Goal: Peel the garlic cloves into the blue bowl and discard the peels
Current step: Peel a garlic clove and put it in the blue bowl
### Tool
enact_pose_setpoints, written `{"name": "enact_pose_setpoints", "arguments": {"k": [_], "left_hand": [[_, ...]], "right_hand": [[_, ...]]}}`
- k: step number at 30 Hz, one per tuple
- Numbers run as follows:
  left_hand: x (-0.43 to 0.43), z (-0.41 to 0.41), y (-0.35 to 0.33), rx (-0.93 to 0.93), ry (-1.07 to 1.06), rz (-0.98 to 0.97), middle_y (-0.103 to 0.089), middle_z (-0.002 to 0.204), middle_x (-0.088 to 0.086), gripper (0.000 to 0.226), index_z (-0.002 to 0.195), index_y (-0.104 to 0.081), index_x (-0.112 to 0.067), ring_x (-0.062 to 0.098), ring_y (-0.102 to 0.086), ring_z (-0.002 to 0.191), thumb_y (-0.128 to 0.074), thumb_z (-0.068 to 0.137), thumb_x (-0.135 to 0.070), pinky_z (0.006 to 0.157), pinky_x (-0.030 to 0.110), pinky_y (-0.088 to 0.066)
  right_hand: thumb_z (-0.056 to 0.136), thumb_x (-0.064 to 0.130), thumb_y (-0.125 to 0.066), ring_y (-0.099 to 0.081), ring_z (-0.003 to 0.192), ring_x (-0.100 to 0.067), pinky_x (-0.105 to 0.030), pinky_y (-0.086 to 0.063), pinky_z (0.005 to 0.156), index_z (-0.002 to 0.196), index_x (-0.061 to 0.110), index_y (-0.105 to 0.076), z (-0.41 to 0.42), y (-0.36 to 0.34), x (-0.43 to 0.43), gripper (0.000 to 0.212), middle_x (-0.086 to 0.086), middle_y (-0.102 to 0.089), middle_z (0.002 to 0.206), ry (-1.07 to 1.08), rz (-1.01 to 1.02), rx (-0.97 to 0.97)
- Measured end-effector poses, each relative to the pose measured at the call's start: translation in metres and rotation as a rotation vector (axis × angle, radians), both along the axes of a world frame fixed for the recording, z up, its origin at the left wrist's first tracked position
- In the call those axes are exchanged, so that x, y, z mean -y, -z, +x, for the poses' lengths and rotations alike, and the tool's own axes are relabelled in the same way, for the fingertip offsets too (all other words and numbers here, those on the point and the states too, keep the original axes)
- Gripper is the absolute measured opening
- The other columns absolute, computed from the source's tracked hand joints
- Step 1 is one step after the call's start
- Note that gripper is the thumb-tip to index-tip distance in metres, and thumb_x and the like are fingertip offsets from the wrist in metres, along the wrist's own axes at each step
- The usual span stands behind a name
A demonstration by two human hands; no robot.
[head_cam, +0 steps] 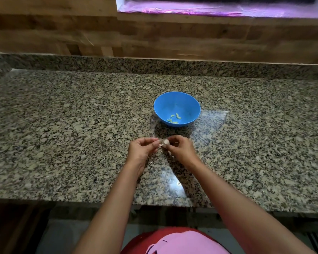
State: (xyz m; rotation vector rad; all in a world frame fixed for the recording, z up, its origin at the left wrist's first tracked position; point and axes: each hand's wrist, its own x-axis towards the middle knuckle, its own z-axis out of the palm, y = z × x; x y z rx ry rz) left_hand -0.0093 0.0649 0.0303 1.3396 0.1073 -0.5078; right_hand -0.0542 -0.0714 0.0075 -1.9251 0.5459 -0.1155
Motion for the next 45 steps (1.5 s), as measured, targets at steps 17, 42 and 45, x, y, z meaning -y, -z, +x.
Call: {"name": "enact_pose_setpoints", "arguments": {"k": [17,42,45], "left_hand": [[0.016,-0.048,0.026,0.465,0.230,0.483,-0.068,0.089,0.000,0.015,0.097,-0.063,-0.013,0.015,-0.062,0.085,-0.060,0.090,-0.025,0.073,0.025,-0.051],[0.009,-0.055,0.038,0.754,0.389,0.688,-0.056,0.122,-0.001,0.033,0.125,-0.056,-0.015,0.011,-0.046,0.115,-0.048,0.096,-0.029,0.093,0.019,-0.033],[0.017,-0.051,0.022,0.515,0.416,0.424,-0.060,0.088,-0.004,0.016,0.100,-0.057,-0.016,0.003,-0.052,0.074,-0.045,0.098,-0.026,0.062,0.014,-0.041]], "right_hand": [[0.087,0.011,-0.064,-0.058,0.061,-0.006,-0.022,-0.050,0.059,0.084,0.010,-0.066,-0.058,-0.017,0.012,0.004,0.002,-0.064,0.072,-0.027,-0.158,0.024],[0.090,0.004,-0.057,-0.057,0.058,-0.014,-0.024,-0.052,0.054,0.084,0.002,-0.060,-0.055,-0.020,0.017,0.007,-0.010,-0.064,0.073,0.016,0.498,-0.102],[0.090,-0.001,-0.052,-0.056,0.054,-0.011,-0.018,-0.050,0.050,0.084,-0.002,-0.060,-0.059,-0.027,0.009,0.011,-0.008,-0.061,0.068,0.071,0.849,-0.034]]}}
